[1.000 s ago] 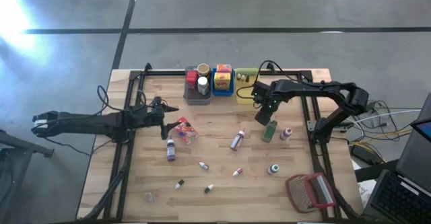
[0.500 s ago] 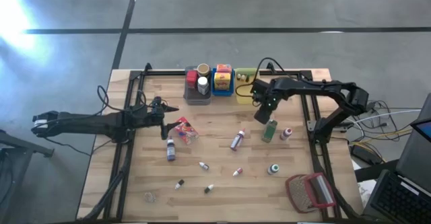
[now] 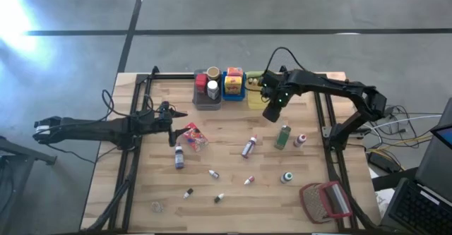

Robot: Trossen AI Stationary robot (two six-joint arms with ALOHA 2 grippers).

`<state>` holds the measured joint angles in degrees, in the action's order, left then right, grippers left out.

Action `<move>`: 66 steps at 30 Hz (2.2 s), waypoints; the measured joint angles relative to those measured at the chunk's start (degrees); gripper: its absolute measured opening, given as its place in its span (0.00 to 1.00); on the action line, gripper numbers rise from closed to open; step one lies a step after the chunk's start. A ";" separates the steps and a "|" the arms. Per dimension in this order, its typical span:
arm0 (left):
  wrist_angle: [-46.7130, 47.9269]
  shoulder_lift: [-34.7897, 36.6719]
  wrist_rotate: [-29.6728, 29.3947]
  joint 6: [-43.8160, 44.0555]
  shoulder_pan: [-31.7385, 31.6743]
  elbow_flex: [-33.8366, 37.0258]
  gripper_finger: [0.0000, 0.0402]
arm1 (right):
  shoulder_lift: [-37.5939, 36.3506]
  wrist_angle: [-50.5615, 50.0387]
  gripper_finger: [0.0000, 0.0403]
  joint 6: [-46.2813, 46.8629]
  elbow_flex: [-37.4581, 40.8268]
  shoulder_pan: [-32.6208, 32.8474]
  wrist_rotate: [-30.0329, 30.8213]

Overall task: Pick & Place Kitchen Items
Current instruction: Put the orange food coloring bottle into the yellow bin

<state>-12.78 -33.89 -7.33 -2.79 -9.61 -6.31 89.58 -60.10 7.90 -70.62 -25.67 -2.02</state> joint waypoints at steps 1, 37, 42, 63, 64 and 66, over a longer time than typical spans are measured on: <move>0.00 0.00 0.00 0.00 0.00 0.00 0.75 | -0.06 -0.28 0.17 -0.75 -1.22 -0.09 0.00; 0.02 0.00 -0.02 0.01 -0.01 0.00 0.75 | 18.03 4.15 0.16 -15.60 -18.00 -17.52 0.17; 0.02 0.00 0.00 0.00 -0.02 0.00 0.75 | 18.05 5.57 0.13 -15.56 -17.87 -18.13 0.17; 0.07 0.00 -0.02 0.00 0.00 0.00 0.75 | 25.38 7.02 0.17 -15.78 -17.91 -19.95 0.50; 0.13 0.00 0.00 0.00 0.00 0.00 0.75 | 25.67 7.29 0.17 -15.69 -17.93 -20.19 0.54; 0.17 0.00 -0.02 0.02 0.00 0.00 0.75 | 25.89 8.16 0.18 -15.60 -17.81 -20.57 0.57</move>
<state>-12.61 -33.89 -7.35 -2.77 -9.61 -6.31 115.47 -51.94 -7.70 -88.43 -46.24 -1.45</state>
